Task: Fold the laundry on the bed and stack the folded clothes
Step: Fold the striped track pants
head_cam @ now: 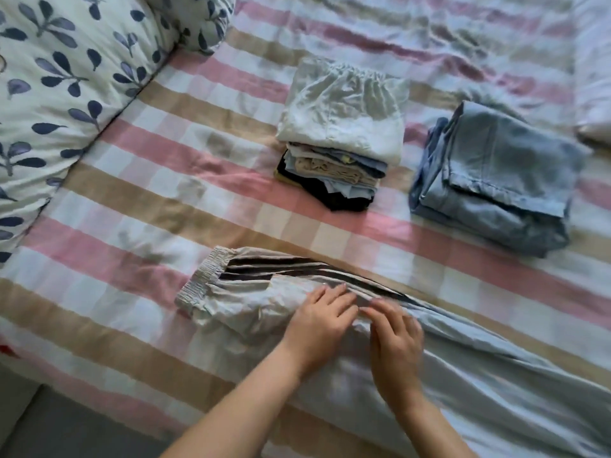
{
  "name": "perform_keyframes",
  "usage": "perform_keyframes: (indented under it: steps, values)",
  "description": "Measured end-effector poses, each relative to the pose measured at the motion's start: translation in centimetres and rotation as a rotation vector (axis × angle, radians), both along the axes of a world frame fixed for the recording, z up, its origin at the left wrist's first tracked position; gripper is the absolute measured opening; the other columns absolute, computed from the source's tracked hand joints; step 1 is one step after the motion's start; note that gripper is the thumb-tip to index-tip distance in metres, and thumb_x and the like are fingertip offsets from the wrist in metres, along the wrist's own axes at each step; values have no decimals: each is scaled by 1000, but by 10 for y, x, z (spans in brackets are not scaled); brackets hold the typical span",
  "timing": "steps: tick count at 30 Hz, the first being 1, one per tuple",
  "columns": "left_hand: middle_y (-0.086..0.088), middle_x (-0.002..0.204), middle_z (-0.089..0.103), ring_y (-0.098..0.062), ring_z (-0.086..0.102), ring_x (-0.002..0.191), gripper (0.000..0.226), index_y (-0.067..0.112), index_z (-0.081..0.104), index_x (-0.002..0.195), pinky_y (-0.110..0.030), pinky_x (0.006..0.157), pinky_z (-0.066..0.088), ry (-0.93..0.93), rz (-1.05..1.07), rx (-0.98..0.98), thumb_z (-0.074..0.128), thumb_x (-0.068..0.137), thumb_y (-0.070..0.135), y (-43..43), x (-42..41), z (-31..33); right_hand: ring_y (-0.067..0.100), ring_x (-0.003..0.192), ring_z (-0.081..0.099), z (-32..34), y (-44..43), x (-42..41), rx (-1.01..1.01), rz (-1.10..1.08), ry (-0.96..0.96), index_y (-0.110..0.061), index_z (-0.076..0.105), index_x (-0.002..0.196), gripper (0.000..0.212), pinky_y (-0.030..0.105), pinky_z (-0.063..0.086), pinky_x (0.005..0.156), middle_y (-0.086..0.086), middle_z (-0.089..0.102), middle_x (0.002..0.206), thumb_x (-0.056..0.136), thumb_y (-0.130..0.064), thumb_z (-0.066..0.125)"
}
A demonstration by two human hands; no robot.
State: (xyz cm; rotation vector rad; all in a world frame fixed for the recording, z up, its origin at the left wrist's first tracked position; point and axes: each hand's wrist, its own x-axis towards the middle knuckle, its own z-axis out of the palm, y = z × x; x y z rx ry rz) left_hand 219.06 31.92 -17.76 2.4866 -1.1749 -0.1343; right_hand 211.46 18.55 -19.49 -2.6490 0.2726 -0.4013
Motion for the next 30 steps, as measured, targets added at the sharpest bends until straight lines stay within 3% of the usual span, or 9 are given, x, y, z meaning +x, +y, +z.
perform_keyframes:
  steps: [3, 5, 7, 14, 17, 21, 25, 27, 30]
  values:
    - [8, 155, 14, -15, 9, 144, 60, 34, 21, 145, -44, 115, 7, 25, 59, 406, 34, 88, 47, 0, 7, -38, 23, 127, 47, -23, -42, -35, -119, -38, 410, -16, 60, 124, 51, 47, 29, 105, 7, 55, 133, 85, -36, 33]
    - [14, 147, -29, -20, -34, 135, 85, 42, -22, 138, -50, 105, -25, 145, 116, 500, 29, 78, 74, 16, 10, -64, 17, 141, 20, -37, -74, -55, -137, -114, 579, -25, 28, 142, 61, 45, 5, 113, -3, 23, 151, 87, -50, 18]
    - [12, 143, -39, -21, -42, 130, 97, 46, -29, 133, -49, 100, -32, 104, 148, 556, 25, 63, 87, 24, 15, -72, 9, 142, -6, -48, -107, -74, -194, -203, 654, -33, 5, 145, 67, 38, -15, 111, -9, -3, 154, 84, -61, 4]
    - [1, 153, -22, -19, -30, 138, 98, 28, -8, 145, -43, 104, -28, 146, 224, 480, 0, 67, 85, -9, -16, -47, 10, 142, -16, -28, -180, -106, -163, -362, 713, -25, -3, 148, 81, 34, -16, 112, -7, -21, 153, 77, -62, -13]
    - [4, 157, -5, -19, -6, 143, 71, 22, 32, 143, -42, 111, 1, 124, -10, 339, 19, 87, 64, -45, -82, -44, 8, 141, -20, -18, -175, -139, -167, -246, 673, -30, -14, 146, 66, 40, -11, 114, -10, -25, 152, 87, -59, -13]
    - [2, 157, 0, -17, -14, 143, 67, 25, 37, 140, -46, 108, 4, 129, -121, 389, 32, 83, 60, -88, -132, -58, 4, 131, -38, -27, -197, -185, -175, -375, 815, -28, -22, 139, 78, 37, -14, 112, -6, -26, 151, 68, -59, -38]
    - [-4, 147, 31, -23, 14, 142, 66, 25, 39, 139, -51, 109, 12, 130, -177, 402, 31, 83, 58, -135, -150, -57, 8, 137, -24, -24, -215, -187, -124, -418, 803, -29, -23, 137, 57, 43, -2, 115, -4, -25, 152, 88, -53, -8]
    - [-4, 145, 35, -29, 37, 133, 63, 27, 42, 137, -59, 106, 25, 152, -213, 444, 29, 83, 57, -167, -157, -47, 22, 144, 6, -13, -213, -190, -53, -489, 621, -20, 6, 147, 63, 47, 14, 113, 9, 5, 157, 92, -42, 29]
    - [4, 152, -8, -24, -6, 143, 64, 36, -3, 142, -49, 111, -7, 306, -167, 314, 28, 90, 56, -214, -170, -47, 40, 124, 42, -6, -216, -215, 188, -826, 284, 1, 42, 135, 61, 45, 35, 100, 27, 45, 135, 85, -25, 64]
